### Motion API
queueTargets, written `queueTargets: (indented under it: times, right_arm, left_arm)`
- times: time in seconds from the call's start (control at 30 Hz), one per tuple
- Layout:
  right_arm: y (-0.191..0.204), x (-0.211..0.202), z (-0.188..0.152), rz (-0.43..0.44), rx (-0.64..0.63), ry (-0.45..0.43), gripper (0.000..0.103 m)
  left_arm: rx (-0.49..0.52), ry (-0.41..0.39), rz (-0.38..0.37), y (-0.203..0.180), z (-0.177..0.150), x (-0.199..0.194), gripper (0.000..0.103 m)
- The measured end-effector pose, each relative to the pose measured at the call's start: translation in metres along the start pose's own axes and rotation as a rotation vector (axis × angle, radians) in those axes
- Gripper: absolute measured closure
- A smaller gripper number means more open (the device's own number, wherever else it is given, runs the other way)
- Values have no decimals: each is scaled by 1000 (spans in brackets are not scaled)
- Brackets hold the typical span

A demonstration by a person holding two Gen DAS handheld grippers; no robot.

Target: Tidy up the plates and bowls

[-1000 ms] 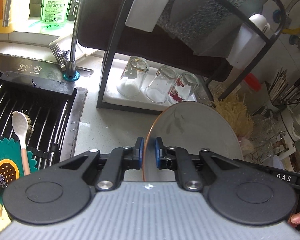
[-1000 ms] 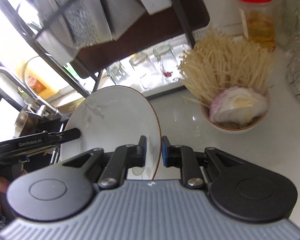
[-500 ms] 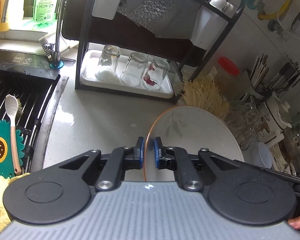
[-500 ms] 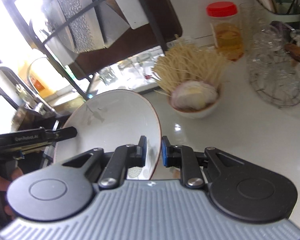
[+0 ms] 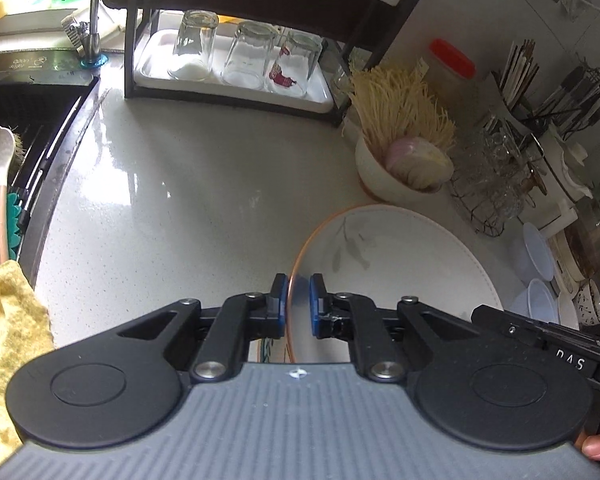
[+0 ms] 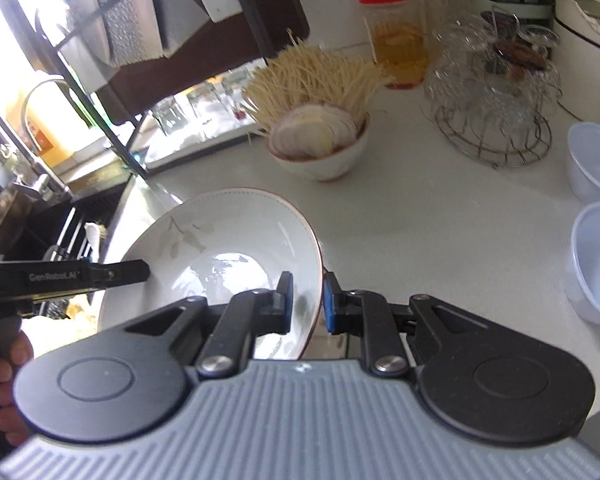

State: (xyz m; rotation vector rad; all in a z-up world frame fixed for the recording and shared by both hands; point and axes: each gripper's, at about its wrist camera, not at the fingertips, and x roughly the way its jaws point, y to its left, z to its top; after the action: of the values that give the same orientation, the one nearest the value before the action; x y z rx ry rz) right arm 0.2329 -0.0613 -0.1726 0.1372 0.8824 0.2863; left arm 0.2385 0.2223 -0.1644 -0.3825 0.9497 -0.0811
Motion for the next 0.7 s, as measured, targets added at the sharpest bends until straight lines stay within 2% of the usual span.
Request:
queueTargets:
  times: [0.3, 0.7]
  right_arm:
    - [-3, -2, -26, -72, 10, 9, 85]
    - [-2, 5, -26, -132, -10, 54, 84]
  left_arm:
    - [64, 70, 36, -13, -13, 15, 88]
    - [107, 89, 51, -19, -16, 28, 87]
